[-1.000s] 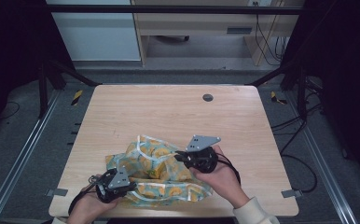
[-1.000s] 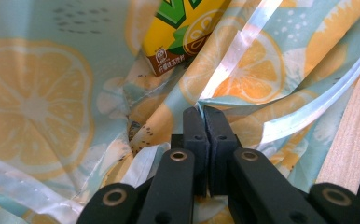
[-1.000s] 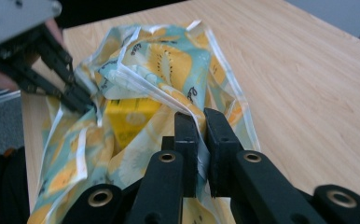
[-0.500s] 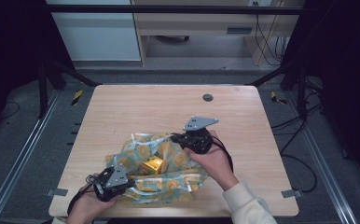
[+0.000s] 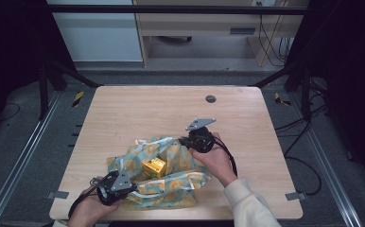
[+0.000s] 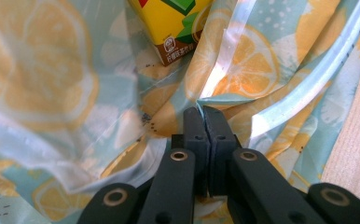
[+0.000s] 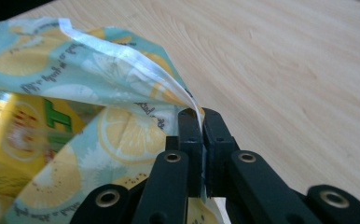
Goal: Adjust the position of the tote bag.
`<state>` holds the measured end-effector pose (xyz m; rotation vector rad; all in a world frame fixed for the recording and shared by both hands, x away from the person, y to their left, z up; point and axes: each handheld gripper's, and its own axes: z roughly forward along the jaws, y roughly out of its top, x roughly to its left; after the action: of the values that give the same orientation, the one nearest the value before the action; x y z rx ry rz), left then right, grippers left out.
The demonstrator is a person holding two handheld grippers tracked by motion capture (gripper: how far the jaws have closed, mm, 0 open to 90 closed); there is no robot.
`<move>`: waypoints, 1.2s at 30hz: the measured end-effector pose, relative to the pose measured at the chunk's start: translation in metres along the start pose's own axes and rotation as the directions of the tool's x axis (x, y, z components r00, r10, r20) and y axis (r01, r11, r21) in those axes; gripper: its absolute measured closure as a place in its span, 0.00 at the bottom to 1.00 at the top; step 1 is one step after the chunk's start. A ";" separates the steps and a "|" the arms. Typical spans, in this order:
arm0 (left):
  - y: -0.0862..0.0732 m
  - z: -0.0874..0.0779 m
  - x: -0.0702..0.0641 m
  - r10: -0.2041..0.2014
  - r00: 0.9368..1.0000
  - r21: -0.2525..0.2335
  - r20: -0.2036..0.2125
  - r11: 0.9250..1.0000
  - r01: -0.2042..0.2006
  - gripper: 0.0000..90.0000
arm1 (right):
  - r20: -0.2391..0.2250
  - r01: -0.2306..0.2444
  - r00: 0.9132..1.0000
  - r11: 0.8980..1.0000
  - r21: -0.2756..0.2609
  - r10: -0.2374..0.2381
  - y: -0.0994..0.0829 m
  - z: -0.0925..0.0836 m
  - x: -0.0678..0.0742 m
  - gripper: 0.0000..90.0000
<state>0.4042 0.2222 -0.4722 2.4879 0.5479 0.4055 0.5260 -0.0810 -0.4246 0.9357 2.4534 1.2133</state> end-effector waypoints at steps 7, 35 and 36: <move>0.000 0.001 0.001 0.002 1.000 0.012 -0.012 1.000 -0.002 0.99 | -0.003 -0.061 0.998 0.997 0.050 0.062 -0.011 0.011 -0.008 0.98; -0.009 0.002 0.011 -0.070 0.994 0.061 -0.079 0.995 0.075 0.98 | -0.042 -0.042 0.998 0.988 0.149 0.049 -0.024 0.032 -0.003 0.97; -0.009 0.002 0.011 -0.068 0.995 0.060 -0.076 0.996 0.073 0.98 | -0.042 -0.029 0.999 0.988 0.149 0.035 -0.024 0.030 -0.003 0.98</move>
<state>0.4121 0.2332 -0.4775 2.5134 0.6862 0.4608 0.5324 -0.0746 -0.4623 1.0007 2.6028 1.0846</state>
